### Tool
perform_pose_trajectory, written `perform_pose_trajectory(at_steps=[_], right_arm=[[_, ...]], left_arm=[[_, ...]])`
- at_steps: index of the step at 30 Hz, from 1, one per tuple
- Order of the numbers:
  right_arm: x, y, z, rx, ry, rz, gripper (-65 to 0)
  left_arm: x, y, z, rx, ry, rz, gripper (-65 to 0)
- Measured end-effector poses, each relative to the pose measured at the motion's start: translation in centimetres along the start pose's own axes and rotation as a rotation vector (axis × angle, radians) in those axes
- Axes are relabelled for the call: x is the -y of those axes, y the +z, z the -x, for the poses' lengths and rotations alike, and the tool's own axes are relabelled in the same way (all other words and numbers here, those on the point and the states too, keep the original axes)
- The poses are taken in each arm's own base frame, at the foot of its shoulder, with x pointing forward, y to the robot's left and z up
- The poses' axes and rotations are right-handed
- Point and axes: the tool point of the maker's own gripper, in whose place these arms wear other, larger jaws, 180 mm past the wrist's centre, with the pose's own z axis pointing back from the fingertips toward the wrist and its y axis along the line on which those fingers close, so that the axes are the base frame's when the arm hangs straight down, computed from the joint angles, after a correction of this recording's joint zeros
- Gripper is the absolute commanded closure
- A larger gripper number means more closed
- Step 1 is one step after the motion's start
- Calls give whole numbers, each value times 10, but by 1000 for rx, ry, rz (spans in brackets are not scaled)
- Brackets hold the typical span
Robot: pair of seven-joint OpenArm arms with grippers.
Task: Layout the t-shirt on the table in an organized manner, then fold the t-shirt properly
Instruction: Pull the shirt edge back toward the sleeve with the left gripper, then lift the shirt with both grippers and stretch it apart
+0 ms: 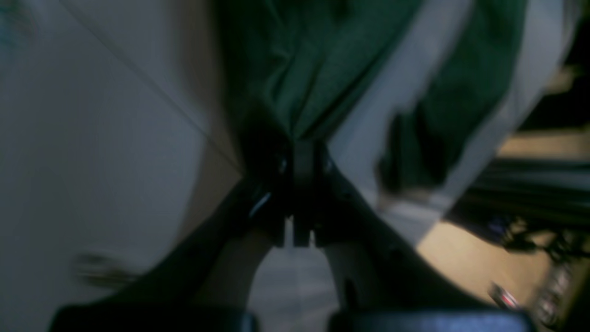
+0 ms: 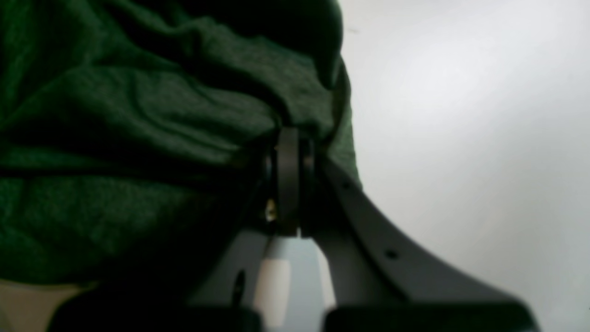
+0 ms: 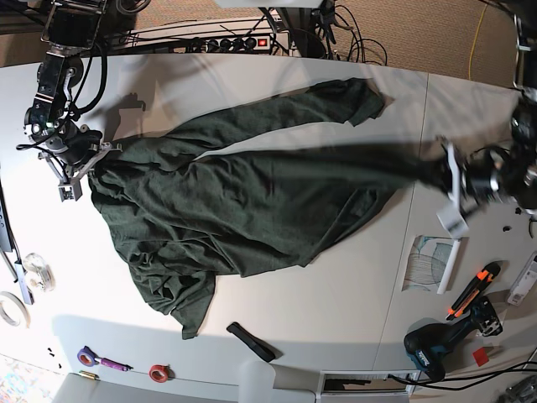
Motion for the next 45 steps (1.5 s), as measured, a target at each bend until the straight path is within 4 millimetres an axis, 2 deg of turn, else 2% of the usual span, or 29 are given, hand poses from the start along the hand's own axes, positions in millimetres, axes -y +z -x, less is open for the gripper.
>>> perform_pose_trajectory(at_steps=[2,6,11,12,13,14,15,16,17,18,22,25,27,30,32,34,36,39,41,43,45], right_arm=[[0,0,0,0,0,0,0],[0,0,0,-1,0,1,0],[0,0,0,0,0,1,0],[0,0,0,0,0,1,0],[0,0,0,0,0,1,0],[0,0,0,-1,0,1,-31],[0,0,1,-5,0,1,-109],[2,0,1,-10,-6,10,-190],[4,1,2,-21,-14,6,-249],[5,3,4,-41,-21,-5,-268],[8,10,4,-64,-39,-49,-269],[12,22,-1,-62,-41,-48,-269],[20,40,-23,27,-84,-41,-269],[29,78,-72,218,-100,-58,-268],[28,93,-81,270,-119,-83,-268],[27,97,-70,269,-183,-104,-268],[14,98,-54,263,-245,-173,-268],[-5,98,-28,254,-372,-251,-268],[-11,102,-10,260,-453,-278,-268],[-1,107,16,236,-529,-227,-268],[9,114,37,233,-599,-173,-268]], left_arm=[[3,-1,7,-27,-6,10,0],[18,-13,43,-108,40,54,0],[25,-18,52,-99,61,75,0],[26,-18,52,-98,62,76,-52],[25,-18,51,-95,61,75,-149],[25,-18,49,-86,61,73,-240],[24,-19,45,-66,60,70,-308],[25,-19,41,-45,65,72,-339],[25,-21,37,-25,70,74,-342],[26,-22,33,-6,71,76,-341],[26,-24,22,37,65,79,-341],[22,-21,4,75,28,71,-341],[16,-15,-16,123,-3,55,-341],[5,-1,-40,171,-42,12,-339],[-7,17,-58,225,-58,-38,-339],[-26,45,-75,290,-63,-113,-339],[-44,78,-82,349,-56,-196,-339],[-64,115,-74,379,-27,-295,-339],[-71,127,-64,370,-5,-331,-339],[-73,132,-55,353,7,-348,-339],[-73,129,-43,319,18,-344,-339]])
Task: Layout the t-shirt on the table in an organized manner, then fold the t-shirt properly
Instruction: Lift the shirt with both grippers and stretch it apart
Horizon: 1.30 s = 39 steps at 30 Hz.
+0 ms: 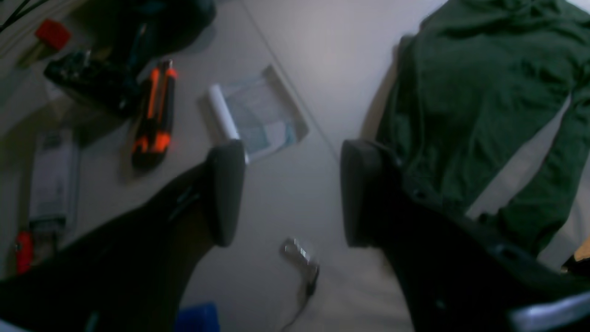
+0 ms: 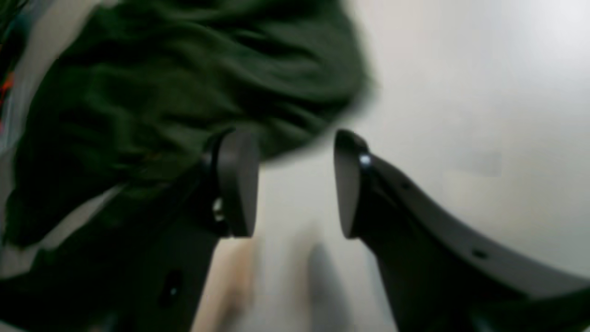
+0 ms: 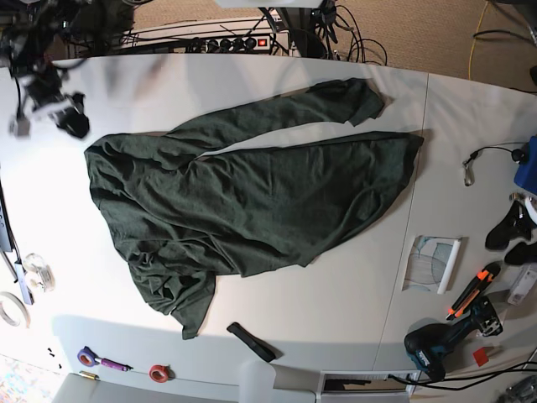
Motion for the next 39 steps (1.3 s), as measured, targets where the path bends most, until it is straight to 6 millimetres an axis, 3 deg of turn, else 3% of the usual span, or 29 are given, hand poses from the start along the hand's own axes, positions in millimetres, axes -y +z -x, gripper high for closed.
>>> perform_pose_trajectory(at_steps=[4,6,10,13,17,22,23,25,26,27,30,39], right_arm=[[19,14,8,89,-146,76,-268],[22,11,15,91,-194,99,-269],[18,-15,16,88,-254,95,-269],[14,-41,32,23,-295,86,-269],[4,-69,31,37,-362,10,-269],[-3,-87,31,45,-408,-47,-267],[-3,-89,31,39,-407,-52,-237],[-5,-90,36,0,-351,-53,-54],[-8,-90,40,-24,-306,-64,0],[-8,-90,39,-18,-309,-71,0],[-7,-87,41,-46,-294,-74,0],[-1,-81,43,-100,-272,-80,0]], left_arm=[[9,-3,31,-69,32,25,-339],[15,-5,34,-65,50,50,-339],[19,-5,35,-55,63,70,-339],[19,-5,36,-59,63,70,-339],[20,-5,39,-78,63,71,-339],[20,-5,39,-78,63,71,-339],[20,-5,39,-78,62,71,-339],[20,-5,40,-79,63,71,-339],[20,-5,40,-82,63,72,-339],[21,-5,42,-90,67,77,-338],[39,-5,53,-109,129,155,-338],[120,-13,145,-230,381,350,-336]])
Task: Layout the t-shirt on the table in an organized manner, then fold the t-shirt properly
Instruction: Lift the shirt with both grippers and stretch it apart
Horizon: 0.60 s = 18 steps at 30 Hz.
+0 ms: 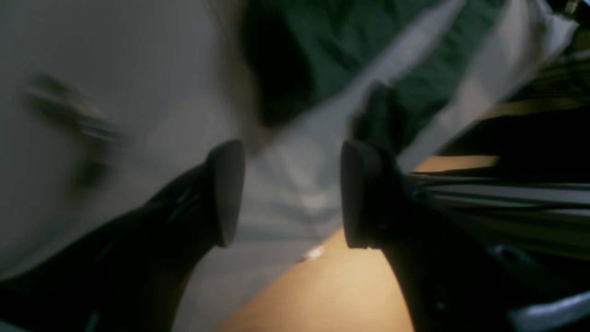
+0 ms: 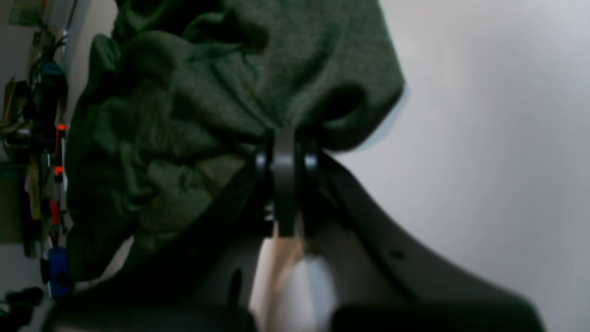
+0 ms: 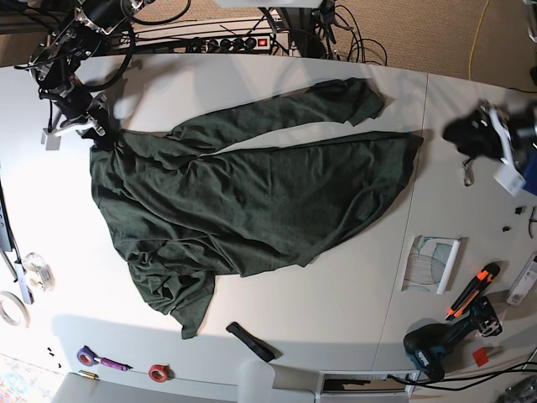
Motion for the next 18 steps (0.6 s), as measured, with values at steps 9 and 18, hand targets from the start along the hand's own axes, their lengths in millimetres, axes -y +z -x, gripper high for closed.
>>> perform_pose_trajectory(at_steps=[9,18], right_arm=[[0,4,4,-17,38,-17,0],[4,9,9,-22,44,-18,0]], left_arm=[[28,-54,47,27,201,56,-337],[32,-75,46,84,250,36,-345]])
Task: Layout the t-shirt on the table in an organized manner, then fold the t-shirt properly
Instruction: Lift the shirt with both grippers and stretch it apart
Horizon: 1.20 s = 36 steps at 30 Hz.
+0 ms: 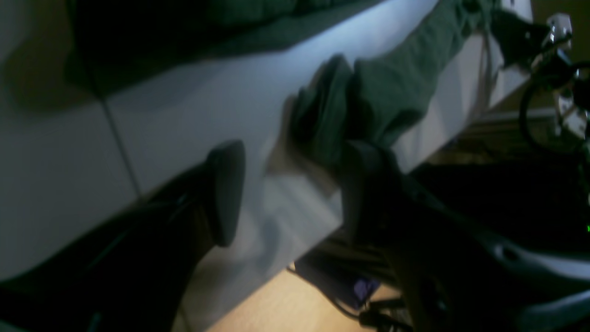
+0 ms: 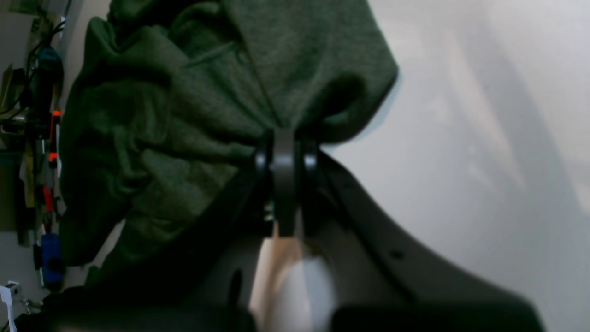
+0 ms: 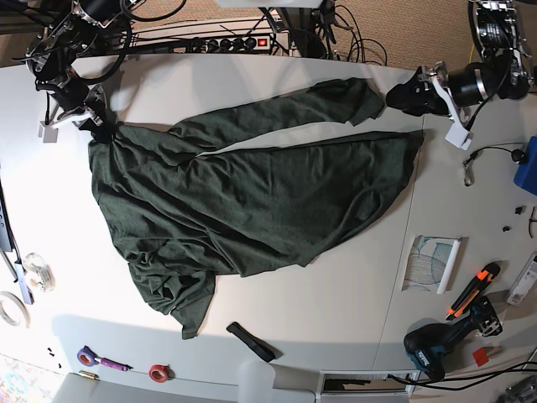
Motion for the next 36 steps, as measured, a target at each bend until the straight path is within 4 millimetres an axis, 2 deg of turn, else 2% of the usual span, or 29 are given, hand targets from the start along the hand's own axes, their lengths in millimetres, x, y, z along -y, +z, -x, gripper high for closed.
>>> perform_pose_trajectory(at_steps=[8,17,18,19,22,26,30,36], right_arm=[[1,1,1,-1,-1,1,0],[1,2,2,-2,9,-4,0],[1,2,2,-2,10,-5,0],[1,2,2,-2,10,-5,0],[1,2,2,-3,10,-4,0],[4,11,0,-62,31,-7,0],[19,34,-1,-127,89,20,0],[32,57,3,-166,121,34,0]], left_arm=[[14,-27,2,-15,-42,9,-367],[41,-52,17,-73,-68,86,-375],[42,-54,18,-77,-66,86,-356],[42,-54,18,-77,-66,86,-292],[33,-54,26,-118,-71,44,0],[35,-43,34,-173,-94,82,0],[29,-20,39,-229,-109,89,0],[35,3,16,-129,-95,154,0]])
